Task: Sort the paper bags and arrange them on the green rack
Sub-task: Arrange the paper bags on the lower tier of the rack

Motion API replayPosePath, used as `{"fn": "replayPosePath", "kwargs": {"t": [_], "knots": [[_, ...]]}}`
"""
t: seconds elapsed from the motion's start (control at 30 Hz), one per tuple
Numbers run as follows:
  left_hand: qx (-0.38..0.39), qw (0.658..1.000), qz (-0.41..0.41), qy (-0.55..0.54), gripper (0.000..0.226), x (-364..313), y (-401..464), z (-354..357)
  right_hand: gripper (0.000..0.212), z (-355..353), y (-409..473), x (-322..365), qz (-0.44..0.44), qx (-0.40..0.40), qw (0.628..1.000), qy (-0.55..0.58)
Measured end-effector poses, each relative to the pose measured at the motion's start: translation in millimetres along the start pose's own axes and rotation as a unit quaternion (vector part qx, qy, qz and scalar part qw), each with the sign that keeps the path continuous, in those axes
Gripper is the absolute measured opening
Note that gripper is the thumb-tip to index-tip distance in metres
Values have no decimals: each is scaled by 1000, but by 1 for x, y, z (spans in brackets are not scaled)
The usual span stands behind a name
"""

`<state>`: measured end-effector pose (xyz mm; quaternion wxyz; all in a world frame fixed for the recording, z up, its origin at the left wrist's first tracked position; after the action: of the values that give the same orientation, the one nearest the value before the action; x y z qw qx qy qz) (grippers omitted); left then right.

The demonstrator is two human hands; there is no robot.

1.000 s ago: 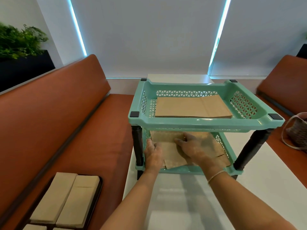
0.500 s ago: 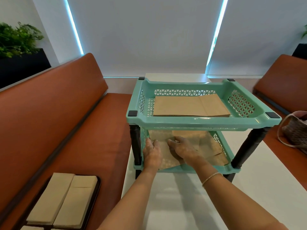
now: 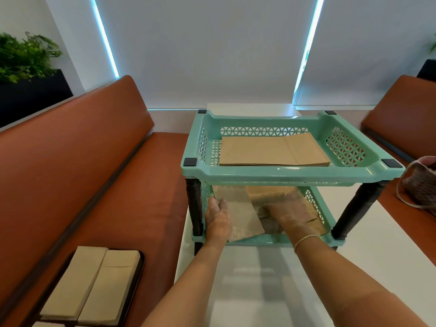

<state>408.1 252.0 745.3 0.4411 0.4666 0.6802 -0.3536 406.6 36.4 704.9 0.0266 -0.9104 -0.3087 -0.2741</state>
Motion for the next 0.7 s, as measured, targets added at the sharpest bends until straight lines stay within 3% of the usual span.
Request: {"fn": "replayPosePath", "kwargs": {"t": [0.33, 0.53, 0.6, 0.7], "knots": [[-4, 1000, -1, 6, 36, -2, -1, -2, 18, -27, -9, 8, 38, 3, 995, 97], [-12, 1000, -4, -27, 23, 2, 2, 0, 17, -65, 6, 18, 70, -32, 968, 240], [-14, 999, -4, -29, 26, 4, 4, 2, 8, -68, 12, 9, 110, -12, 946, 304], [-13, 1000, -5, -25, 27, 6, 5, 4, 31, -76, 19, -6, 186, -15, 886, 424]]}}
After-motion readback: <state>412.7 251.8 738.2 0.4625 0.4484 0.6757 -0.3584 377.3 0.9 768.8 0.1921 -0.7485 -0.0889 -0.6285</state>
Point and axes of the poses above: each hand's wrist, its own y-axis towards the middle knuckle, its own z-axis out of the palm, x = y × z, the point moved 6 cm from there along y, towards the middle knuckle, and after that the axes turned 15 degrees about -x, right-handed, at the moved point
